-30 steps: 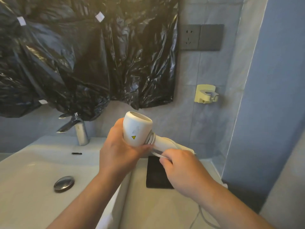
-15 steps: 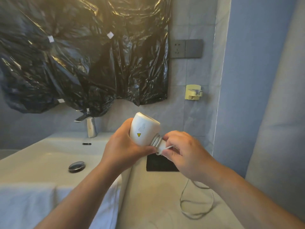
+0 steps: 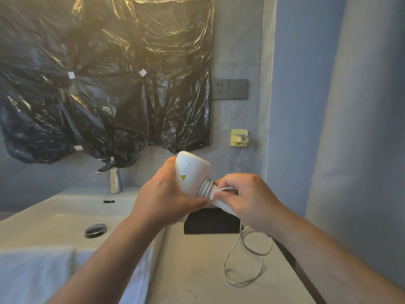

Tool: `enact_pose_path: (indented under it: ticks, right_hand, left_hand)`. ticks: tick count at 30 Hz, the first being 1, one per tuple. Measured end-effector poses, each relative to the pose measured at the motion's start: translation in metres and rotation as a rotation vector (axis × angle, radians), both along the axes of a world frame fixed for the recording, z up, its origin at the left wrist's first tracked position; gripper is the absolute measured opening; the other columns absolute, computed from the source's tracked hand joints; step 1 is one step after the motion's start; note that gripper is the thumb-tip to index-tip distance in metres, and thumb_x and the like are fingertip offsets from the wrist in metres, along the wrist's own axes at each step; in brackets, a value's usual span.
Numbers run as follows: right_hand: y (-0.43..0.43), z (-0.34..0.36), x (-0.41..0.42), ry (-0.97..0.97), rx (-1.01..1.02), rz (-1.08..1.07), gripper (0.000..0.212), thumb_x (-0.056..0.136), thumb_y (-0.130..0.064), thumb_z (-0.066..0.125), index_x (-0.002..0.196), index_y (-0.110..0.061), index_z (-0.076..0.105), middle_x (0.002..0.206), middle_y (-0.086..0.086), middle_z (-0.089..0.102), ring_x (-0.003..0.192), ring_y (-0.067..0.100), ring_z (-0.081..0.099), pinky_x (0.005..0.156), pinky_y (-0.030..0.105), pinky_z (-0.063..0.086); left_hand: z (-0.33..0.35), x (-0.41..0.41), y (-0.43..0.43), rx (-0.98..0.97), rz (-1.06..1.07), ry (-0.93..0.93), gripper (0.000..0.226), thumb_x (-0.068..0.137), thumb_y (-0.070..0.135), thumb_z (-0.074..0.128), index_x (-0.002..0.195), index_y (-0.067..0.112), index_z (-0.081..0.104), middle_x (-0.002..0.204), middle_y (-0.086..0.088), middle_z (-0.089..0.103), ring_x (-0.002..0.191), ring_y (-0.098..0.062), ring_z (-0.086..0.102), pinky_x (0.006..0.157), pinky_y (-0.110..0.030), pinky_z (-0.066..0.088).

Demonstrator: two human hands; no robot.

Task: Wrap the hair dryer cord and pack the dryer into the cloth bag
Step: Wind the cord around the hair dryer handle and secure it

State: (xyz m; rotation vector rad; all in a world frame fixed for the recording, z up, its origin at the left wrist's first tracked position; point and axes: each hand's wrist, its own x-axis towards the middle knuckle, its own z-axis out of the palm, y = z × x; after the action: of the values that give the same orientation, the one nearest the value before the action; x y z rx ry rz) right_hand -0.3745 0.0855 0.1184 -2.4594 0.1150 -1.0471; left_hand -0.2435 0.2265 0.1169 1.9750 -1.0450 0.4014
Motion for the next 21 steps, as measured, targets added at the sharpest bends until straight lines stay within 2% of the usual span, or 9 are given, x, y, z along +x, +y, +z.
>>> enact_pose_path:
  ticks: [3,6,8,10,13,15,17,19,21]
  right_hand:
    - [0.003,0.003,-0.004,-0.014,0.106,-0.004,0.011,0.083,-0.017,0.072,0.074,-0.023,0.074,0.074,-0.006,0.072,0.073,0.000,0.063,0.065,0.011,0.045]
    - [0.007,0.009,-0.005,-0.024,0.218,0.019,0.013,0.082,-0.012,0.074,0.072,-0.020,0.075,0.068,-0.008,0.073,0.065,-0.004,0.063,0.065,0.010,0.047]
    - [0.010,0.011,-0.005,-0.014,0.299,0.040,0.013,0.080,-0.010,0.075,0.070,-0.018,0.075,0.064,-0.008,0.072,0.060,-0.002,0.062,0.063,0.013,0.048]
    - [0.011,0.013,-0.005,-0.018,0.416,0.081,0.013,0.078,-0.008,0.077,0.068,-0.017,0.074,0.064,-0.005,0.072,0.060,0.004,0.064,0.064,0.021,0.052]
    - [0.013,0.014,-0.005,-0.028,0.568,0.151,0.014,0.073,-0.006,0.081,0.066,-0.014,0.071,0.067,0.002,0.073,0.062,0.013,0.065,0.065,0.030,0.054]
    - [0.014,0.017,-0.005,-0.033,0.622,0.199,0.014,0.073,-0.004,0.080,0.068,-0.010,0.069,0.065,0.002,0.071,0.060,0.013,0.064,0.061,0.026,0.054]
    - [0.014,0.022,-0.006,-0.031,0.646,0.244,0.013,0.075,-0.002,0.077,0.069,-0.008,0.067,0.061,-0.001,0.069,0.056,0.010,0.063,0.056,0.023,0.054]
    - [0.016,0.023,-0.006,-0.018,0.707,0.302,0.012,0.078,-0.001,0.073,0.071,-0.007,0.064,0.059,-0.002,0.068,0.053,0.009,0.063,0.052,0.023,0.055]
    - [0.015,0.023,-0.004,-0.030,0.782,0.357,0.011,0.073,-0.006,0.072,0.071,-0.007,0.061,0.057,-0.003,0.067,0.050,0.009,0.063,0.049,0.022,0.054]
  left_hand:
    - [0.003,-0.004,0.006,0.059,-0.009,-0.017,0.087,0.042,0.066,0.083,0.111,0.050,0.033,0.091,0.027,0.055,0.085,-0.006,0.060,0.068,-0.029,0.046]
    - [0.002,-0.010,0.011,0.089,0.044,-0.059,0.097,0.039,0.069,0.081,0.118,0.044,0.031,0.088,0.027,0.052,0.085,-0.014,0.057,0.069,-0.031,0.043]
    - [0.001,-0.014,0.013,0.057,0.042,-0.058,0.096,0.040,0.072,0.081,0.117,0.043,0.032,0.092,0.026,0.052,0.087,-0.012,0.057,0.069,-0.030,0.042]
    - [0.003,-0.014,0.015,0.006,-0.013,-0.035,0.092,0.039,0.073,0.083,0.111,0.048,0.031,0.096,0.026,0.054,0.087,-0.004,0.057,0.069,-0.028,0.044]
    - [0.008,-0.004,0.019,-0.109,-0.140,0.028,0.094,0.032,0.061,0.086,0.112,0.053,0.036,0.099,0.026,0.057,0.095,0.002,0.057,0.076,-0.032,0.052]
    - [0.010,0.005,0.021,-0.186,-0.256,0.108,0.090,0.032,0.050,0.089,0.113,0.048,0.050,0.101,0.020,0.064,0.096,-0.006,0.062,0.080,-0.035,0.055]
    - [0.008,0.011,0.023,-0.253,-0.409,0.218,0.082,0.036,0.037,0.094,0.112,0.038,0.062,0.097,0.009,0.072,0.090,-0.014,0.068,0.073,-0.035,0.058]
    - [0.003,0.012,0.025,-0.279,-0.494,0.292,0.077,0.041,0.031,0.093,0.113,0.027,0.066,0.093,-0.003,0.073,0.081,-0.016,0.068,0.064,-0.030,0.058]
    - [-0.001,0.011,0.024,-0.311,-0.548,0.330,0.076,0.044,0.032,0.090,0.115,0.019,0.066,0.096,-0.014,0.071,0.079,-0.019,0.067,0.064,-0.035,0.059]
